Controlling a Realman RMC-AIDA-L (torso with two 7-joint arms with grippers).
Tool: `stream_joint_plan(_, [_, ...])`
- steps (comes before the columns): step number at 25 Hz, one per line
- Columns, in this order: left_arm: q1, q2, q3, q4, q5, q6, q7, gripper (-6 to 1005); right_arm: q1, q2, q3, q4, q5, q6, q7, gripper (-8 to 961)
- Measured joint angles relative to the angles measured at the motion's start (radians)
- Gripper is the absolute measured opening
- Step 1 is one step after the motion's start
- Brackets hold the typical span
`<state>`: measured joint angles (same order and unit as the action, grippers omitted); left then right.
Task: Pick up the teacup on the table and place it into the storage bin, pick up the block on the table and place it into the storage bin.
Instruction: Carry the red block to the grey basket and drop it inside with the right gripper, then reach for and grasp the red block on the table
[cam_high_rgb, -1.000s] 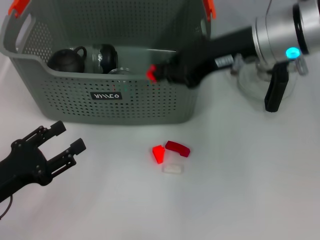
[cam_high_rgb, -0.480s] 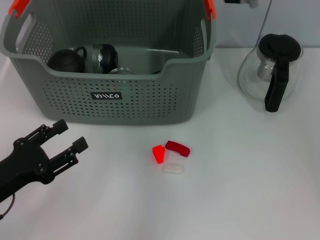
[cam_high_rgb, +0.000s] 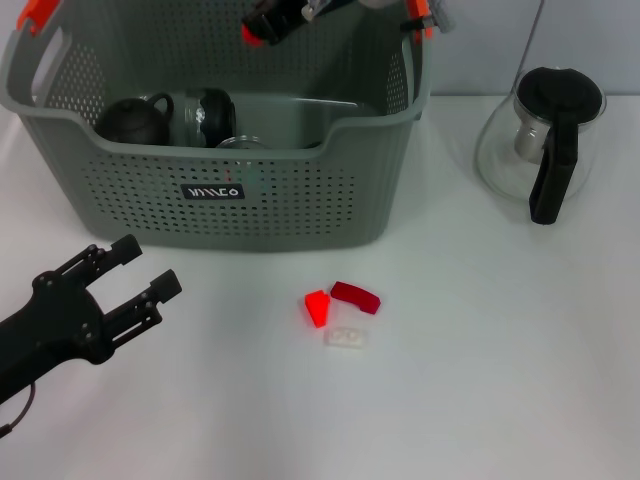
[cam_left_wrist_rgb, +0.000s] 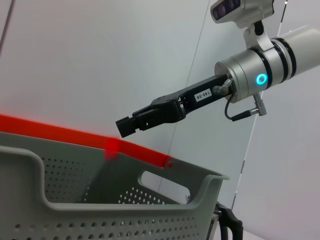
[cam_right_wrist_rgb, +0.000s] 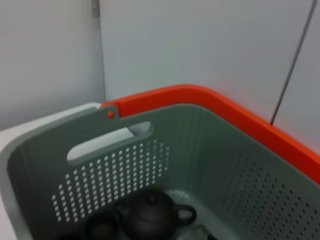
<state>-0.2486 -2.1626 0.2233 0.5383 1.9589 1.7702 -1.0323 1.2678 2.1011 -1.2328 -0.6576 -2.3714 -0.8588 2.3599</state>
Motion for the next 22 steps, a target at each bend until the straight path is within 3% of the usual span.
stream_joint_plan(6, [0.0, 0.0, -0.001, 0.0, 0.0, 0.0, 0.0, 750, -0.046, -0.003, -0.013, -0.087, 0.006, -0.029, -0.001, 265])
stream_joint_plan(10, [-0.001, 0.0, -0.001, 0.0, 0.0, 0.0, 0.0, 751, -0.17, -0.003, -0.013, -0.288, 0.088, -0.119, -0.023, 312])
stream_joint_plan(12, [-0.001, 0.0, -0.001, 0.0, 0.0, 0.0, 0.0, 751, -0.24, -0.004, -0.012, -0.376, 0.164, -0.177, -0.069, 410])
stream_joint_plan(15, [0.001, 0.001, -0.001, 0.0, 0.0, 0.0, 0.0, 751, -0.368, -0.013, 0.011, -0.496, 0.31, -0.338, -0.22, 556])
stream_joint_plan(17, [0.003, 0.003, -0.002, 0.003, 0.001, 0.0, 0.0, 751, -0.424, -0.026, 0.032, -0.542, 0.337, -0.455, -0.274, 588])
stream_joint_plan(20, [0.004, 0.005, -0.002, 0.007, 0.002, 0.0, -0.003, 751, -0.468, -0.055, 0.059, -0.594, 0.302, -0.664, -0.286, 637])
stream_joint_plan(22, [0.005, 0.007, -0.005, 0.009, 0.001, 0.0, -0.007, 750, -0.488, -0.063, 0.079, -0.651, 0.225, -0.845, -0.277, 649])
